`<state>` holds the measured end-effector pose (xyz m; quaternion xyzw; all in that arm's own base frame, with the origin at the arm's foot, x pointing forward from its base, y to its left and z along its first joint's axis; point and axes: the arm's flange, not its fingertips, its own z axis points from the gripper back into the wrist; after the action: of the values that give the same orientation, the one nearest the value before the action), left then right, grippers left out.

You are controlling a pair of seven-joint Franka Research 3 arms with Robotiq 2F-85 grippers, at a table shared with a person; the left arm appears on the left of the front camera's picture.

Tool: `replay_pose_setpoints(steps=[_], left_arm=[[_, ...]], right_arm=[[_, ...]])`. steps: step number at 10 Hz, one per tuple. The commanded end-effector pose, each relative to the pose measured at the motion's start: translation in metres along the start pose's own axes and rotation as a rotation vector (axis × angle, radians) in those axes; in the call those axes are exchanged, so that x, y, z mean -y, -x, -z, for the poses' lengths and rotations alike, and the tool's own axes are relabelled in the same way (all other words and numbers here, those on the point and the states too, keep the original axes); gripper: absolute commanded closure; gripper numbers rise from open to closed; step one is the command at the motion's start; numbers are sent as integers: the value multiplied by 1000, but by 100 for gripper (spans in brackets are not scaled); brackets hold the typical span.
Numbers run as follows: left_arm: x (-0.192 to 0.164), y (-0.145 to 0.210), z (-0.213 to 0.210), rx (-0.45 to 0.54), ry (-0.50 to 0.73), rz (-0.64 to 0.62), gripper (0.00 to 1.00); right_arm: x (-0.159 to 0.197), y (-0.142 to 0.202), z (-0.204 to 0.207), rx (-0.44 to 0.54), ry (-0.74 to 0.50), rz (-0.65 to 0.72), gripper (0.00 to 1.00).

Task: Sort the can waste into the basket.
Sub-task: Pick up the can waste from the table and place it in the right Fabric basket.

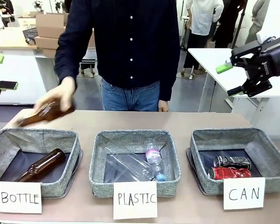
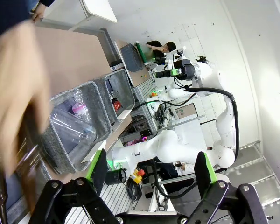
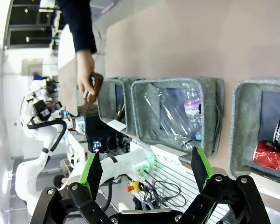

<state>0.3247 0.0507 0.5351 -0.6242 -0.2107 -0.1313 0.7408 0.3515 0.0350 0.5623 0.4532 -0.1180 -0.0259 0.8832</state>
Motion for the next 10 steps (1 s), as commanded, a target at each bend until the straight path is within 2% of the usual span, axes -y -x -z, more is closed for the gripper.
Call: replay_pose_setpoints(steps=[1,10], left_arm=[[2,1,-2,-14,3,18,3],[2,1,-2,-14,3,18,3]], right_arm=[[0,-2,-4,-8,-3,-24,0],[0,-2,-4,-8,-3,-24,0]])
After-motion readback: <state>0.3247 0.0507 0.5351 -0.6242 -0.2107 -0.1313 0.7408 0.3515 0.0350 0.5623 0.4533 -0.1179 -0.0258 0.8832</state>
